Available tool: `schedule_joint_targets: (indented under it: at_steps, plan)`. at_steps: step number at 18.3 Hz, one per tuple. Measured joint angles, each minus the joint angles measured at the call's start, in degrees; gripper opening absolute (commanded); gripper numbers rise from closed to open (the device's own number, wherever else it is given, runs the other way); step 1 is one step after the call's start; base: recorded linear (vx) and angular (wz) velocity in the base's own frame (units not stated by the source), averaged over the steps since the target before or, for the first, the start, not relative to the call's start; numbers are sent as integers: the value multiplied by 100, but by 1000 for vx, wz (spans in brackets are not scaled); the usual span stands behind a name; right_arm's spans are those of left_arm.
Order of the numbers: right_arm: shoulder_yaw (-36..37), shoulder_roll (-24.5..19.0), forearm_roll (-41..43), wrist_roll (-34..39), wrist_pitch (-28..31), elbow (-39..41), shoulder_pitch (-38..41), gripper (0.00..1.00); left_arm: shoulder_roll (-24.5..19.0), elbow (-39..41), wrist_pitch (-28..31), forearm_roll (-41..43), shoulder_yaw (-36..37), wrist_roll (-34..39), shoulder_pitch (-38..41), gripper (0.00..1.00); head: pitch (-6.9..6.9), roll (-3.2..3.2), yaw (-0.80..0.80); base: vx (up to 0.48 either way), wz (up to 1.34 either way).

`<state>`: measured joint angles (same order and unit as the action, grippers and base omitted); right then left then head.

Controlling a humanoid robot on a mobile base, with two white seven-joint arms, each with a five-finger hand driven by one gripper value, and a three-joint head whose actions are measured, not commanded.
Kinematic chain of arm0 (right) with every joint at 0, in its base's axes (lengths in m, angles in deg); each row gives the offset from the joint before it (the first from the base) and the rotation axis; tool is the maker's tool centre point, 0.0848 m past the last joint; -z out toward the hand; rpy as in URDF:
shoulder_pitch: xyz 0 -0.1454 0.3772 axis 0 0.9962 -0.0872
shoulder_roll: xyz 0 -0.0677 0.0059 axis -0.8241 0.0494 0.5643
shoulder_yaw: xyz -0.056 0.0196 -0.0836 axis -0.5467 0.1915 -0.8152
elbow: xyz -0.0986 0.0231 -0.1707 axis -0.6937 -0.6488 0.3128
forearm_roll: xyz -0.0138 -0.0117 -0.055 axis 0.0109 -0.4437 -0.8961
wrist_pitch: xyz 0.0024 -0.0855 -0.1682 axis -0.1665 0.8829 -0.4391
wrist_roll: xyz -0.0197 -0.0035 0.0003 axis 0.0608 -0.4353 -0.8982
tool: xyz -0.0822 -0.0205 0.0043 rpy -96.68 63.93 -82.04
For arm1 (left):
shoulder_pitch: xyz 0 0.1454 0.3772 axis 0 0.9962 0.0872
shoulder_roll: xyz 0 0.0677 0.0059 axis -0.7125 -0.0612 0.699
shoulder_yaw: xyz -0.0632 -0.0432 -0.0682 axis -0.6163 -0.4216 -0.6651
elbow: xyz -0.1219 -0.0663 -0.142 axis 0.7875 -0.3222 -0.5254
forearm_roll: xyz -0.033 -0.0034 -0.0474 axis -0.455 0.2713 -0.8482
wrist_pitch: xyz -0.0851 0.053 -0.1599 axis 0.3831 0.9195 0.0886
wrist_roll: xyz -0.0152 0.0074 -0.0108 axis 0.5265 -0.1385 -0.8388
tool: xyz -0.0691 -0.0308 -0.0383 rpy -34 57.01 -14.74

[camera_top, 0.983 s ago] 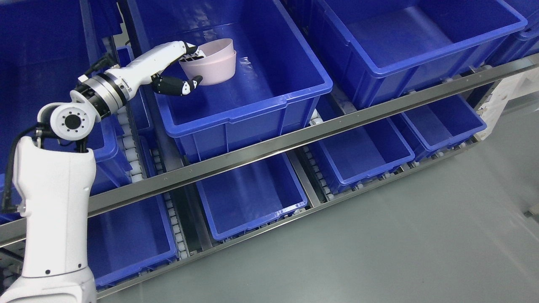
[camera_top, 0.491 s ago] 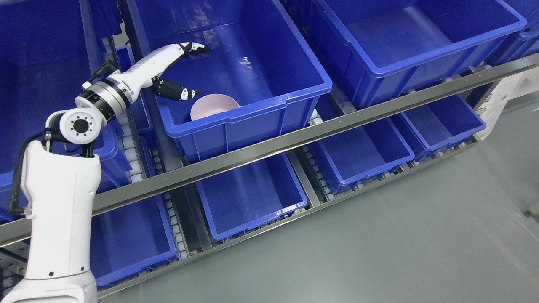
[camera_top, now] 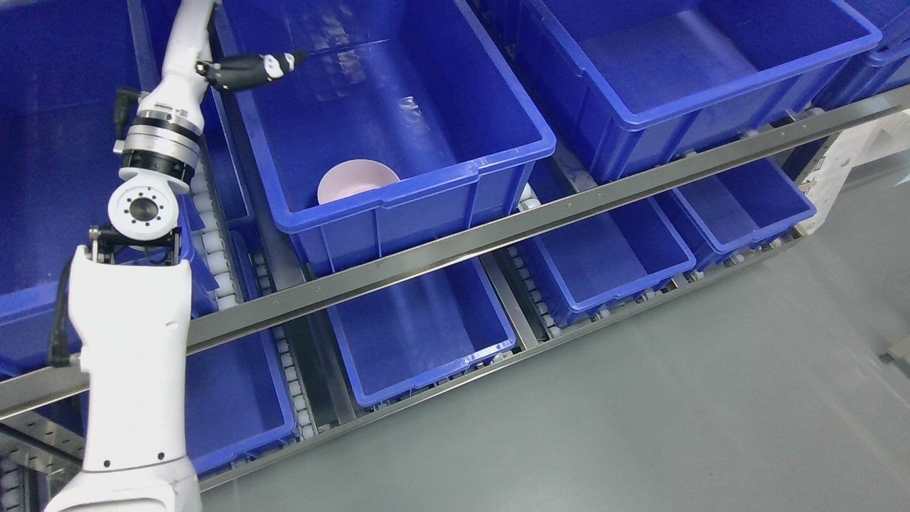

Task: Stack pink IKEA bowls on left shelf middle

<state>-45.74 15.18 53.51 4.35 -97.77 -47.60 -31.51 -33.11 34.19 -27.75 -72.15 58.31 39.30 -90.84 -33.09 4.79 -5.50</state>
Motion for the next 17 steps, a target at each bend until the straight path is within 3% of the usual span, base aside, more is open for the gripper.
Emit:
schedule_joint_targets:
  at_steps: [6,17]
  plan:
    - [0,0,0,-14,0,0,0,100,205,253,236,-881,48,481,439,100,0,0,0,0,0]
    - [0,0,0,2,0,0,0,100,369,597,322,-1212,174,519,829,100,0,0,0,0,0]
